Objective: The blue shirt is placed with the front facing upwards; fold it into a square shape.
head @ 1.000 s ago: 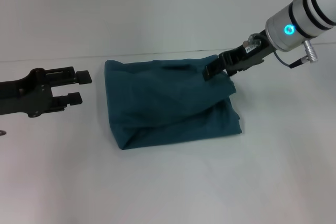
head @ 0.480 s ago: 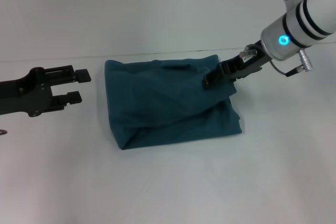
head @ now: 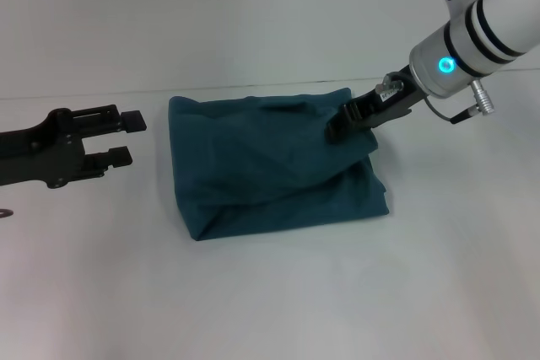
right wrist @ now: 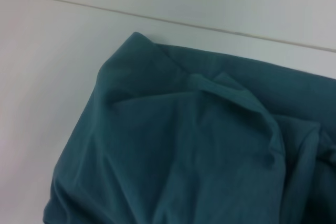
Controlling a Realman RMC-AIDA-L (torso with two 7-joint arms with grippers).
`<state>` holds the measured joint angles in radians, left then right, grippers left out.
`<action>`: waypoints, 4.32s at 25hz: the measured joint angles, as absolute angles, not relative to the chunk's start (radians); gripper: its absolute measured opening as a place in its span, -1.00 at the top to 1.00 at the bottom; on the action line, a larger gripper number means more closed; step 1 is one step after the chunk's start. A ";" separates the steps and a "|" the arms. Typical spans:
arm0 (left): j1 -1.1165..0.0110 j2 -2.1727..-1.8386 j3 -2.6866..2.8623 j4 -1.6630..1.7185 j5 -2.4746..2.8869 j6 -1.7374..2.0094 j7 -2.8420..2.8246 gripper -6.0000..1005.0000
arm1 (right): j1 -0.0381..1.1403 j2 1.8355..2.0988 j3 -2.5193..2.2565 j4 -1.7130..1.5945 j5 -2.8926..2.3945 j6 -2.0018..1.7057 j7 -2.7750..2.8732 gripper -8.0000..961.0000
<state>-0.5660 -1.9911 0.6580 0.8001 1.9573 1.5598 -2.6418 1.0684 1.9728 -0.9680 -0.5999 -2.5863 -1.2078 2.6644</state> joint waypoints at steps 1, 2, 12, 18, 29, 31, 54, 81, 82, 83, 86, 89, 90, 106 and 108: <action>-0.566 -1.991 0.658 0.800 1.957 1.558 -2.642 -0.44 | 1.068 1.972 -0.968 -0.602 -2.586 -1.211 2.666 -0.28; -0.566 -1.991 0.658 0.799 1.957 1.556 -2.642 -0.44 | 1.068 1.972 -0.968 -0.604 -2.586 -1.215 2.667 -0.20; -0.568 -1.991 0.658 0.799 1.957 1.551 -2.641 -0.44 | 1.062 1.949 -0.919 -0.682 -2.575 -1.349 2.677 0.73; -0.571 -1.991 0.658 0.799 1.957 1.550 -2.641 -0.43 | 1.051 1.931 -0.890 -0.704 -2.595 -1.452 2.699 0.94; -0.577 -1.993 0.648 0.799 1.957 1.529 -2.641 -0.43 | 1.017 1.941 -0.907 -0.561 -2.721 -1.353 2.700 0.93; -0.577 -1.993 0.640 0.799 1.957 1.527 -2.641 -0.43 | 1.021 1.947 -0.912 -0.541 -2.743 -1.336 2.705 0.94; -0.567 -1.990 0.618 0.787 1.931 1.521 -2.630 -0.43 | 0.967 1.946 -0.913 -0.853 -2.772 -1.447 2.821 0.06; -0.568 -1.993 0.578 0.781 1.928 1.499 -2.620 -0.44 | 1.068 2.073 -1.152 -0.627 -2.840 -0.864 2.736 0.07; -0.568 -1.993 0.578 0.780 1.928 1.498 -2.620 -0.44 | 1.070 2.073 -1.152 -0.619 -2.841 -0.857 2.735 0.07; -0.568 -1.993 0.578 0.778 1.928 1.497 -2.620 -0.44 | 1.075 2.074 -1.152 -0.608 -2.841 -0.850 2.734 0.07; -0.568 -1.993 0.578 0.777 1.928 1.490 -2.620 -0.44 | 1.089 2.074 -1.153 -0.569 -2.841 -0.835 2.727 0.07; -0.567 -1.993 0.578 0.777 1.928 1.482 -2.620 -0.44 | 1.096 2.074 -1.155 -0.545 -2.842 -0.827 2.726 0.08; -0.567 -1.993 0.578 0.776 1.928 1.482 -2.620 -0.44 | 1.096 2.074 -1.157 -0.541 -2.845 -0.827 2.727 0.08; -0.569 -1.997 0.578 0.773 1.928 1.475 -2.615 -0.45 | 1.110 2.080 -1.163 -0.492 -2.879 -0.798 2.751 0.19; -0.569 -1.997 0.578 0.773 1.928 1.476 -2.615 -0.45 | 1.112 2.082 -1.163 -0.491 -2.879 -0.798 2.747 0.31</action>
